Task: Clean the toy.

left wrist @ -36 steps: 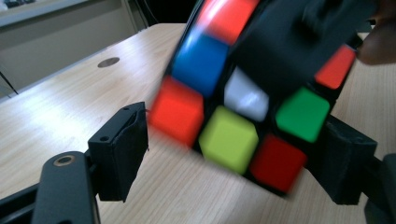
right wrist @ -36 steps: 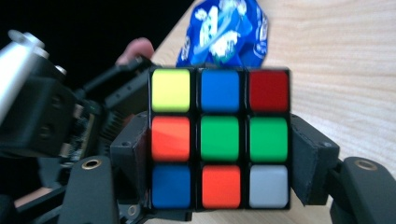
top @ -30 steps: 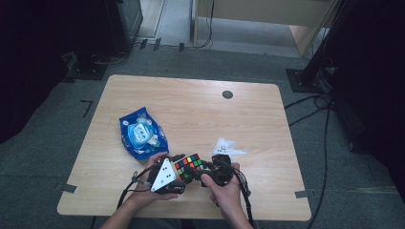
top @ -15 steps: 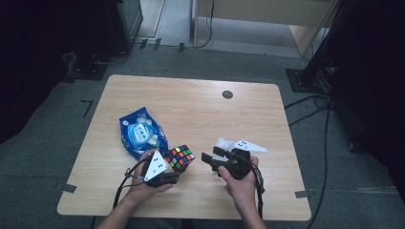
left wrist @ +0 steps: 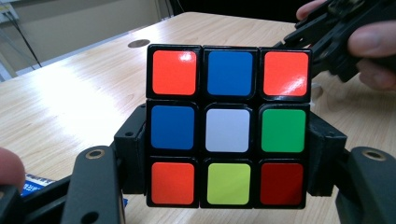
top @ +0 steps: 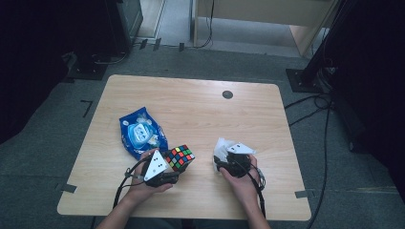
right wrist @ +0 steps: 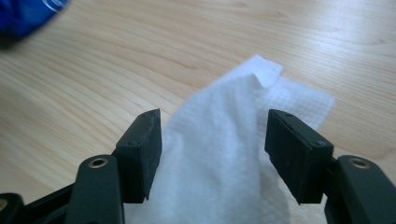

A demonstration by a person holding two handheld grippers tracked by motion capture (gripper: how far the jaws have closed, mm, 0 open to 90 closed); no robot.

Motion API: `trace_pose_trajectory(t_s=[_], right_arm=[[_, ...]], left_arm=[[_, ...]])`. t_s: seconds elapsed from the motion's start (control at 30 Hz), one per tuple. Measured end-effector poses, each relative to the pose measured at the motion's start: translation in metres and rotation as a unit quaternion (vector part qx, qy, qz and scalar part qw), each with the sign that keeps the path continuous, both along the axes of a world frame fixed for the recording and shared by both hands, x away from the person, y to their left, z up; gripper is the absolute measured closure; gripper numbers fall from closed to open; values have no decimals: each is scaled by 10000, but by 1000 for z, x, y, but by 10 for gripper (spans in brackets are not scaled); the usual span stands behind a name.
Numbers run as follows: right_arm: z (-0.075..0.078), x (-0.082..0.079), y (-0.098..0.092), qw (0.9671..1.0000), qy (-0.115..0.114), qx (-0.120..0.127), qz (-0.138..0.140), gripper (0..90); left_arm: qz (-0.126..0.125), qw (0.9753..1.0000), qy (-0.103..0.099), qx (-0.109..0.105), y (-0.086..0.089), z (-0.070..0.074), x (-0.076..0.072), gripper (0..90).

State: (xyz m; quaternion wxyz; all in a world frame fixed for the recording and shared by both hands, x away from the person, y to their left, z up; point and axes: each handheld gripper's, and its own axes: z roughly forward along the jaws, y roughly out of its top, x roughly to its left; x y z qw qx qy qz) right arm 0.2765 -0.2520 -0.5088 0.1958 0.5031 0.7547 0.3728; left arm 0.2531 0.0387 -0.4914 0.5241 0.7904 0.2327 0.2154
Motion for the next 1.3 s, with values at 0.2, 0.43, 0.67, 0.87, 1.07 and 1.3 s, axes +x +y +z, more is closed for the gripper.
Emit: trace_pose_trajectory(t_s=[0.2,0.43,0.67,0.87,1.07,1.3], right_arm=[[-10,3,-2,9997,63,-209,-69,433],[-9,3,-10,9997,101,-56,-204,813],[7,-5,-6,9989,-141,445,29,880],[41,-23,13,9910,-732,982,547,882],[56,-35,33,9814,-846,1450,928,882],[56,-39,50,9779,-763,1632,1058,883]], left_arm=[[4,10000,11,-18,1,0,1,337],[0,10000,11,-13,0,-1,0,337],[-49,10000,17,0,-3,-1,-1,337],[-172,9998,20,16,-10,-2,-5,337],[-339,9994,1,-60,-15,0,-11,338],[-535,9985,-82,75,-24,-2,-18,338]])
